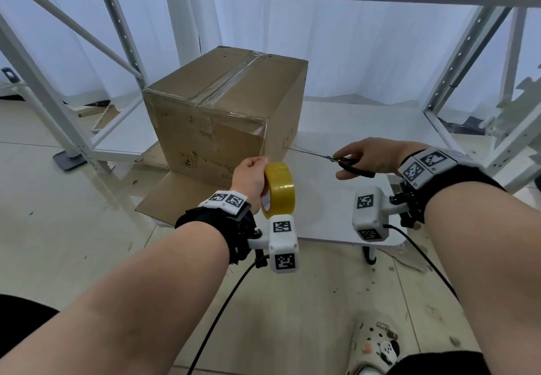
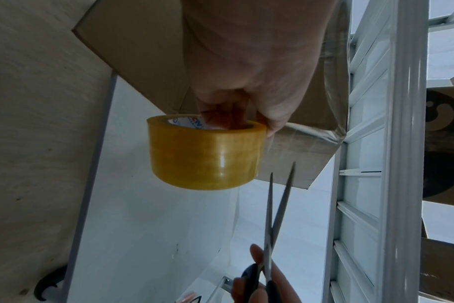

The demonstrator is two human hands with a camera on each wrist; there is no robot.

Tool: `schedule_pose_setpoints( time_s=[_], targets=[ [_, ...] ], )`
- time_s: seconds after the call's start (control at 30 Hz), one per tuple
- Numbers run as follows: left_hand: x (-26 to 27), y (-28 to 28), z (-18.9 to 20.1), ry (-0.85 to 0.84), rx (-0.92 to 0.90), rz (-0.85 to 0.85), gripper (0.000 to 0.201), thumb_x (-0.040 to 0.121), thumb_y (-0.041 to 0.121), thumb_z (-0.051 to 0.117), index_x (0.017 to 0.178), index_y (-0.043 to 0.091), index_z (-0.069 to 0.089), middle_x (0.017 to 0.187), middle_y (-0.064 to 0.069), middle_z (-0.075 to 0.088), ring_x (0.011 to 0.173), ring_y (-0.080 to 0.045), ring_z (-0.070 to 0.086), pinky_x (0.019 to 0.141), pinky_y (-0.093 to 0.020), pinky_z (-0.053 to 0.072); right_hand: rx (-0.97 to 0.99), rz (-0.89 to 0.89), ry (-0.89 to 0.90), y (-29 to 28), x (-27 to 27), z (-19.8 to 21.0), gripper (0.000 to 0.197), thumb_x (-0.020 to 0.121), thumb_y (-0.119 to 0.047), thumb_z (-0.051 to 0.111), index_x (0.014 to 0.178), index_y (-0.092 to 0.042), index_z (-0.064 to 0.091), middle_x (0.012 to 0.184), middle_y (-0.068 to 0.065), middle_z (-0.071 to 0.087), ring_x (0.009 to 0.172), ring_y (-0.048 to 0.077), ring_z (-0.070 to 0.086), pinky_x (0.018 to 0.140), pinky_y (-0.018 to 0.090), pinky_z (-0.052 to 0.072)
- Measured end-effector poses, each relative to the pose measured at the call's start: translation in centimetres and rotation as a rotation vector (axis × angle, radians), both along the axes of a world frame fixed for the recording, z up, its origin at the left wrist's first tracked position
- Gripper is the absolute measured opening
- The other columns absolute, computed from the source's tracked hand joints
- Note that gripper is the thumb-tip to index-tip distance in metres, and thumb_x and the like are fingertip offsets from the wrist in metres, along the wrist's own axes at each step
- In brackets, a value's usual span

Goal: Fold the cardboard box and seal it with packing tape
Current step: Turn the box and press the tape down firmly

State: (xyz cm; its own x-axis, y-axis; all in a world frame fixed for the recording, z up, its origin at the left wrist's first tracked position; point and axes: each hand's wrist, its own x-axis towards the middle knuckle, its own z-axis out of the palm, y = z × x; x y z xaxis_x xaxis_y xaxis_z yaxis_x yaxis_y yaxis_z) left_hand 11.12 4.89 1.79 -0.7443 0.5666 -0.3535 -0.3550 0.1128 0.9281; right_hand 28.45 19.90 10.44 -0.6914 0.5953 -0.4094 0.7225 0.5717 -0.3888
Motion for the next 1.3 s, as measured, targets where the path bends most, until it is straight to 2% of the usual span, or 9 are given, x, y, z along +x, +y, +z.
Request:
schedule_pose_setpoints(
  time_s=[0.2, 0.3, 0.37, 0.6, 0.73, 0.8, 1.03, 1.17, 1.3],
  targets=[
    [0.6, 0.2, 0.1, 0.026, 0.018, -0.007, 0.012, 0.092, 0.022, 0.058, 0.08, 0.021, 0.058, 0.082, -0.007, 0.058, 0.088, -0.029, 0.056, 0.088, -0.048, 0.051, -0.213, -0.158, 0.168, -0.9, 0.4, -2.3, 0.043, 0.076, -0.038, 0.077, 0.115, -0.035, 0.059, 0.115, 0.002, 0.06, 0.103, 0.017, 0.059, 0.086, 0.033, 0.055],
    [0.6, -0.2, 0.5, 0.035, 0.004, -0.007, 0.011, 0.092, 0.021, 0.058, 0.081, 0.022, 0.058, 0.079, -0.007, 0.058, 0.084, -0.028, 0.056, 0.077, -0.041, 0.05, -0.184, -0.186, 0.173, -0.8, 1.3, -3.3, 0.043, 0.076, -0.04, 0.077, 0.114, -0.032, 0.058, 0.12, 0.004, 0.057, 0.105, 0.02, 0.057, 0.088, 0.033, 0.054],
    [0.5, -0.5, 0.6, 0.032, 0.004, -0.02, 0.008, 0.093, 0.021, 0.057, 0.085, 0.02, 0.059, 0.082, -0.007, 0.059, 0.083, -0.027, 0.056, 0.072, -0.036, 0.049, -0.19, -0.185, 0.183, -0.7, 1.9, -3.7, 0.043, 0.076, -0.039, 0.076, 0.114, -0.031, 0.058, 0.121, 0.006, 0.058, 0.1, 0.019, 0.056, 0.081, 0.03, 0.052],
    [1.1, -1.5, 1.6, -0.008, 0.013, -0.066, 0.011, 0.097, 0.017, 0.051, 0.106, 0.014, 0.055, 0.082, -0.006, 0.055, 0.067, -0.018, 0.053, 0.053, -0.029, 0.046, -0.271, -0.003, 0.137, -0.7, 0.4, -1.9, 0.038, 0.08, -0.039, 0.073, 0.115, -0.036, 0.058, 0.121, 0.003, 0.06, 0.104, 0.015, 0.054, 0.081, 0.026, 0.044],
    [1.0, -1.9, 1.8, -0.01, 0.016, -0.073, 0.011, 0.097, 0.017, 0.051, 0.107, 0.014, 0.056, 0.081, -0.004, 0.055, 0.065, -0.015, 0.052, 0.047, -0.025, 0.045, -0.223, 0.097, 0.06, -0.1, -1.6, -0.2, 0.043, 0.077, -0.041, 0.075, 0.117, -0.036, 0.059, 0.119, 0.002, 0.06, 0.08, 0.005, 0.051, 0.075, 0.024, 0.041],
    [0.8, -2.1, 1.8, 0.001, 0.006, -0.088, 0.01, 0.097, 0.018, 0.052, 0.105, 0.015, 0.056, 0.083, -0.003, 0.056, 0.067, -0.015, 0.053, 0.047, -0.024, 0.044, -0.208, 0.118, 0.05, 0.1, -2.4, 0.3, 0.041, 0.078, -0.04, 0.075, 0.116, -0.036, 0.059, 0.115, 0.0, 0.061, 0.077, 0.004, 0.05, 0.074, 0.023, 0.041],
    [0.0, -2.5, 1.7, 0.013, -0.002, -0.115, 0.004, 0.094, 0.018, 0.056, 0.094, 0.018, 0.06, 0.088, -0.005, 0.058, 0.075, -0.018, 0.055, 0.06, -0.03, 0.048, -0.212, 0.151, 0.018, 0.4, -3.1, 0.7, 0.036, 0.08, -0.037, 0.073, 0.113, -0.038, 0.062, 0.105, -0.007, 0.059, 0.095, 0.005, 0.051, 0.078, 0.024, 0.042],
    [-0.1, -2.4, 1.6, 0.015, -0.008, -0.124, 0.006, 0.093, 0.019, 0.057, 0.097, 0.017, 0.061, 0.091, -0.006, 0.059, 0.079, -0.02, 0.056, 0.061, -0.031, 0.049, -0.21, 0.161, 0.012, -0.1, -3.0, 0.8, 0.038, 0.079, -0.038, 0.073, 0.115, -0.039, 0.062, 0.114, -0.002, 0.057, 0.106, 0.012, 0.052, 0.082, 0.025, 0.043],
    [0.2, -2.2, 1.6, -0.002, -0.005, -0.135, 0.006, 0.093, 0.021, 0.058, 0.097, 0.017, 0.061, 0.09, -0.007, 0.058, 0.081, -0.023, 0.057, 0.063, -0.034, 0.051, -0.199, 0.173, 0.012, -0.7, -3.5, 1.2, 0.041, 0.079, -0.039, 0.073, 0.118, -0.039, 0.062, 0.116, -0.002, 0.056, 0.107, 0.011, 0.051, 0.083, 0.025, 0.043]
  ],
)
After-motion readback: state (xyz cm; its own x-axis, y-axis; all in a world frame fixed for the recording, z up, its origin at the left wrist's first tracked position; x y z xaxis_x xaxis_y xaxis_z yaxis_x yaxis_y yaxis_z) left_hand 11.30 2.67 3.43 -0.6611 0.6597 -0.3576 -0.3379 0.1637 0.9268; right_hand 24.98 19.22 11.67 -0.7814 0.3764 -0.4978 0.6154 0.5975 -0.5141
